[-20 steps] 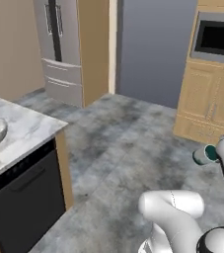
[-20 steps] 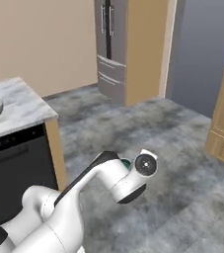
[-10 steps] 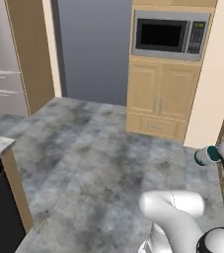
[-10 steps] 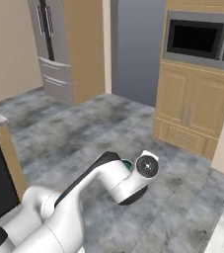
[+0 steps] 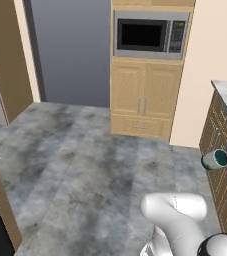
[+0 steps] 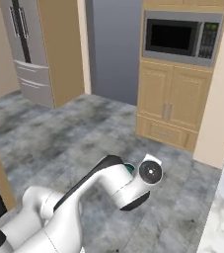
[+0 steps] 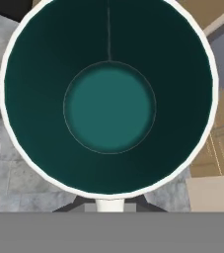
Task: Clear the mugs and bowl far away from the sink.
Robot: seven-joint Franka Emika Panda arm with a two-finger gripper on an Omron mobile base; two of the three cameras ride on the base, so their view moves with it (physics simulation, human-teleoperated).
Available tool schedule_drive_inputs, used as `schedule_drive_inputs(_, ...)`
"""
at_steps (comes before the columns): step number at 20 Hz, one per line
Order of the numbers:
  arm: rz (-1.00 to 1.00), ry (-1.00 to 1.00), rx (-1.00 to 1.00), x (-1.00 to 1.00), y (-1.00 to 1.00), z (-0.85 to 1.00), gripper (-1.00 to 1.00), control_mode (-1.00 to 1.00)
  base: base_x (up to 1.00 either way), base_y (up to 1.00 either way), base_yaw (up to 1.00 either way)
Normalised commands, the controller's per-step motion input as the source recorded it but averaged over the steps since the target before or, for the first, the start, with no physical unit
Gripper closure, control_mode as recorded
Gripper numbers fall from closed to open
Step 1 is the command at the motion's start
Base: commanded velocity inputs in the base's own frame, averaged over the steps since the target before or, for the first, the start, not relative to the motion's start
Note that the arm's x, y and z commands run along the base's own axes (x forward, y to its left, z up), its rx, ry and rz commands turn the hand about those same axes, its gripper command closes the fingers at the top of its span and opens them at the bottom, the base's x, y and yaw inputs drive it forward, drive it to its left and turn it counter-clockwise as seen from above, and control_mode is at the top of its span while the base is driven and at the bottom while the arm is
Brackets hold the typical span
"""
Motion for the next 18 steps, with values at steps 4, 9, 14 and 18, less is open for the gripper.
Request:
schedule_drive_inputs(4,0.00,0.00,0.00,0.00,0.00,0.00,1.00,1.00,-0.02,0.28,-0.18)
schedule_drive_inputs(9,0.00,0.00,0.00,0.00,0.00,0.00,1.00,1.00,-0.07,0.01,-0.26)
schedule_drive_inputs(14,0.00,0.00,0.00,0.00,0.00,0.00,1.00,1.00,-0.02,-0.11,-0.33)
schedule_drive_inputs(18,0.00,0.00,0.00,0.00,0.00,0.00,1.00,1.00,0.00,-0.14,-0.34)
